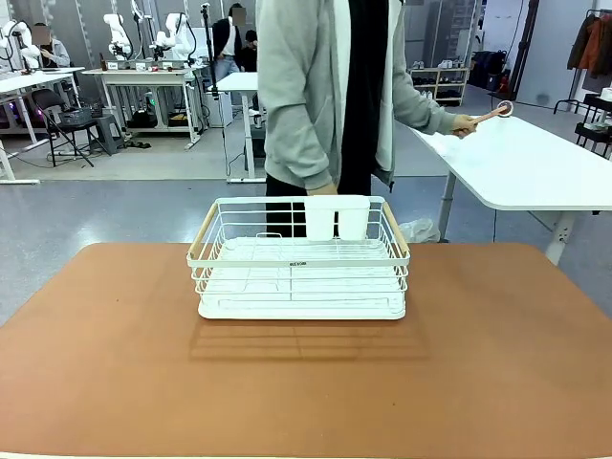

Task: Clean the table.
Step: Pick up the Lint Roller when the human hands it over.

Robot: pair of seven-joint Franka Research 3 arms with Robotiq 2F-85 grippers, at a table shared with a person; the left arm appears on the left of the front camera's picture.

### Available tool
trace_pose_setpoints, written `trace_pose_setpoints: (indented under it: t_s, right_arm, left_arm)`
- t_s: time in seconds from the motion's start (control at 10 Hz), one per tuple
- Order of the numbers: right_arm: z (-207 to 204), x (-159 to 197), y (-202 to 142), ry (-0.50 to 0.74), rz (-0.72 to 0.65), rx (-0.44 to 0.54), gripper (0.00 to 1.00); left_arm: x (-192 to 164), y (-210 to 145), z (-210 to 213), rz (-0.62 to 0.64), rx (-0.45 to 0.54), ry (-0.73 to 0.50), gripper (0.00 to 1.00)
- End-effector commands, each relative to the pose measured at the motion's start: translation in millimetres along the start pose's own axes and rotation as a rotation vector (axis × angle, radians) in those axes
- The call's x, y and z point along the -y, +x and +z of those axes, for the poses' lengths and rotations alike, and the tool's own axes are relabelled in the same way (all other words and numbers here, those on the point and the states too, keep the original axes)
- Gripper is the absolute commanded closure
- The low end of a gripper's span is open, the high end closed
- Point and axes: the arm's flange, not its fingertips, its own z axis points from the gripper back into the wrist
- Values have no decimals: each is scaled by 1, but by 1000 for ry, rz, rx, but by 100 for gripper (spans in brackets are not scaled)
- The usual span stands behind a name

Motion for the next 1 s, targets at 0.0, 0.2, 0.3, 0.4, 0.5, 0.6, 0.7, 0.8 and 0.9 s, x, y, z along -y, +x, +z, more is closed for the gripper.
trace_pose_setpoints:
  t_s: [0.0,0.2,0.3,0.4,0.5,0.6,0.7,0.8,0.9]
  right_arm:
    - [0,-1,-2,12,18,5,0]
    - [0,-1,-2,12,18,5,0]
    - [0,-1,-2,12,18,5,0]
    - [0,-1,-2,12,18,5,0]
    - [0,-1,-2,12,18,5,0]
    - [0,-1,-2,12,18,5,0]
    - [0,-1,-2,12,18,5,0]
    - [0,-1,-2,12,18,5,0]
    - [0,-1,-2,12,18,5,0]
  left_arm:
    - [-2,1,2,-23,6,-27,0]
    - [-2,1,2,-23,6,-27,0]
    - [-2,1,2,-23,6,-27,0]
    - [-2,1,2,-23,6,-27,0]
    - [-2,1,2,-23,6,-27,0]
    - [-2,1,2,-23,6,-27,0]
    - [-2,1,2,-23,6,-27,0]
    - [-2,1,2,-23,6,-27,0]
    - [-2,1,2,-23,6,-27,0]
